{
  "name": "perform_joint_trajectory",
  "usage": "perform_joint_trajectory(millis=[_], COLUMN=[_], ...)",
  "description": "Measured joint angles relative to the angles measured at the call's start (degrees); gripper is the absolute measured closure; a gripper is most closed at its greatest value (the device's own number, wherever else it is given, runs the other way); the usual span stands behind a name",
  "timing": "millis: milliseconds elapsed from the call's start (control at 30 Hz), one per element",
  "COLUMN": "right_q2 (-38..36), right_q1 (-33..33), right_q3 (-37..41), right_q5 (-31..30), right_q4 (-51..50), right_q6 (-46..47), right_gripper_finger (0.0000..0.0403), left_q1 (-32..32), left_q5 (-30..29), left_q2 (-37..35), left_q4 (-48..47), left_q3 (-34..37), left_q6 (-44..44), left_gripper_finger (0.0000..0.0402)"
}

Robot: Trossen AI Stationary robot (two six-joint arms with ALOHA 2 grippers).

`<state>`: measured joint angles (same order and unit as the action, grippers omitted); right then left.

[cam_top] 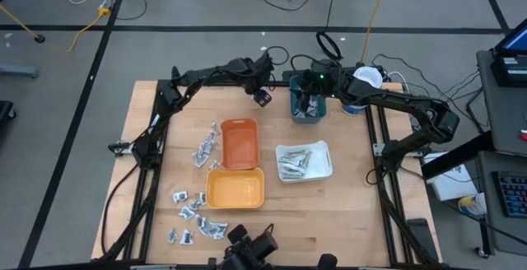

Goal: Pick & Place First Aid Supplies
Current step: Put the blue sachet into the blue bin

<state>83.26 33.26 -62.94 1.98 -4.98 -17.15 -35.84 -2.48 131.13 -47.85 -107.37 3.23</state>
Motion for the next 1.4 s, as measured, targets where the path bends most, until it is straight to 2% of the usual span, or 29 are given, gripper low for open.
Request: perform_joint_trajectory(millis=[233, 333, 400, 767, 1267, 1400], right_q2=[0.0, 0.0, 0.0, 0.0, 0.0, 0.0], right_q1=[-0.4, -0.7, -0.8, -0.9, -1.7, -2.2], right_q3=[0.0, 0.0, 0.0, 0.0, 0.0, 0.0], right_q5=[-0.2, -0.3, -0.3, -0.4, -0.2, 4.6], right_q4=[2.2, 3.7, 4.6, 7.2, 6.9, 6.9], right_q6=[0.0, 0.0, -0.4, -0.5, 3.0, 2.9], right_gripper_finger=[0.0225, 0.0234, 0.0239, 0.0259, 0.0258, 0.0259], left_q1=[-0.3, -0.3, -0.3, -0.4, 0.0, 0.1], left_q5=[0.1, 2.5, 3.7, 5.5, 10.3, 13.1], left_q2=[0.0, 0.0, 0.0, -1.0, -13.8, -16.4], left_q4=[0.1, -0.2, -0.2, -5.4, -12.1, -13.6], left_q3=[0.0, 0.1, 0.6, 0.8, -0.3, -0.3], left_q6=[-3.5, -4.7, -5.0, -4.4, -4.8, -8.0], left_gripper_finger=[0.0322, 0.0375, 0.0394, 0.04, 0.0401, 0.0401])
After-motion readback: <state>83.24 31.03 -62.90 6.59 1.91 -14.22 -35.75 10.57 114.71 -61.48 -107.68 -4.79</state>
